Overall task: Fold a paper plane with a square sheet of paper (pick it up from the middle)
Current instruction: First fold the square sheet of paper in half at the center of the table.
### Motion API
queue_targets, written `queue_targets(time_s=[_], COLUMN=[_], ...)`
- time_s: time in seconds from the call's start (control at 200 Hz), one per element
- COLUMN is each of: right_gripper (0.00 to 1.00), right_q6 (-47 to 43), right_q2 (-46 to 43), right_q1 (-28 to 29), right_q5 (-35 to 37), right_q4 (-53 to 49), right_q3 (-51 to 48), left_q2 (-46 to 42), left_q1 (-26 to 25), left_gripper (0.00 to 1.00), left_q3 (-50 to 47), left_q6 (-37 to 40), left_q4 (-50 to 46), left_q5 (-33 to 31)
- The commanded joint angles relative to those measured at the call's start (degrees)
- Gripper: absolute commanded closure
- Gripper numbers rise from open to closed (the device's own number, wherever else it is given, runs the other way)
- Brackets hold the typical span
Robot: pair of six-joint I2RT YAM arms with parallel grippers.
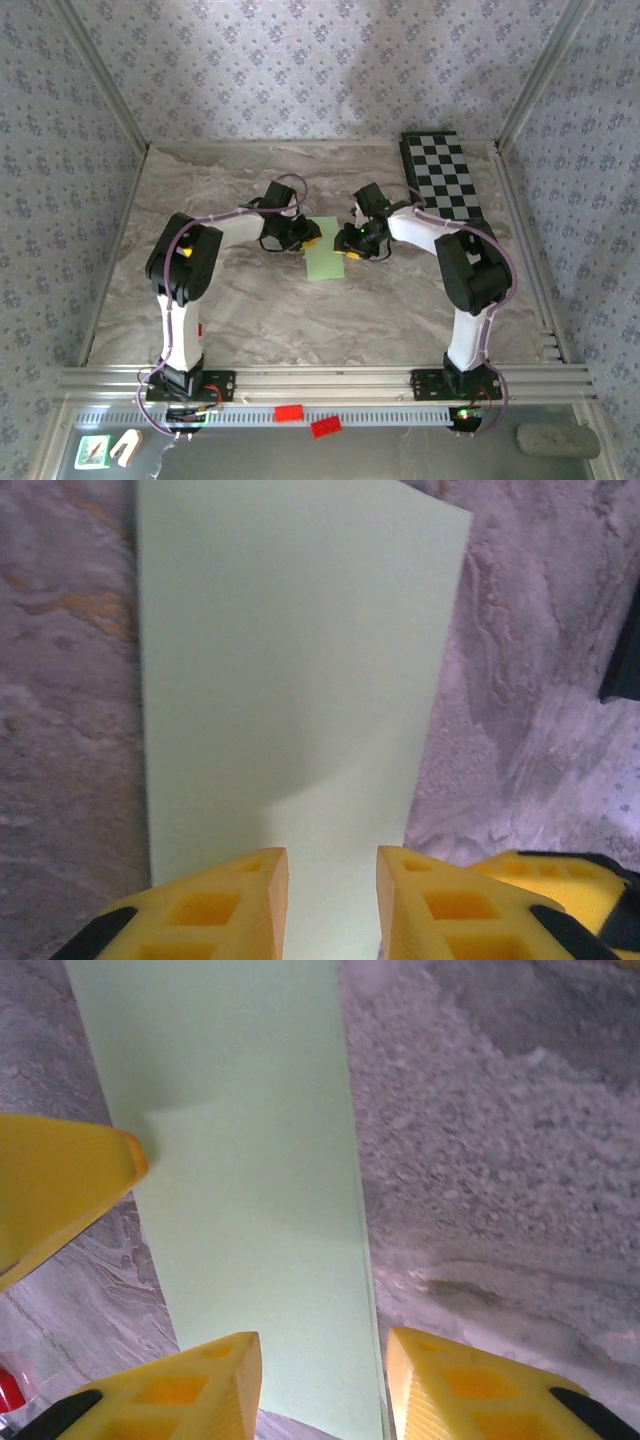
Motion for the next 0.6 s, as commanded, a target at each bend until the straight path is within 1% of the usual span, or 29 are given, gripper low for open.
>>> queue_targets(time_s=[0.0,0.38,0.595], right_gripper=[0.6,0.58,0.61], right_q6=[2.2,4.1,6.2], right_q2=[-2.6,-3.7,-4.4], right_q1=[-0.2,0.6,1.4], right_q5=[-0.8,-4.3,-6.5], right_q4=[-0.2,-0.9,1.2], right_q3=[-2.3,-6.0,-8.0], left_q2=[1.4,2.7,3.0], left_q1=[-0.3,-0.6,-0.7], left_gripper=[0.69,0.7,0.7], left_q3=[-0.9,-1.0,-0.9], left_q6=[-1.0,0.3,0.5], left_q4=[1.0,-4.0,-4.9], left_q5=[-1.3,-3.5,-3.9])
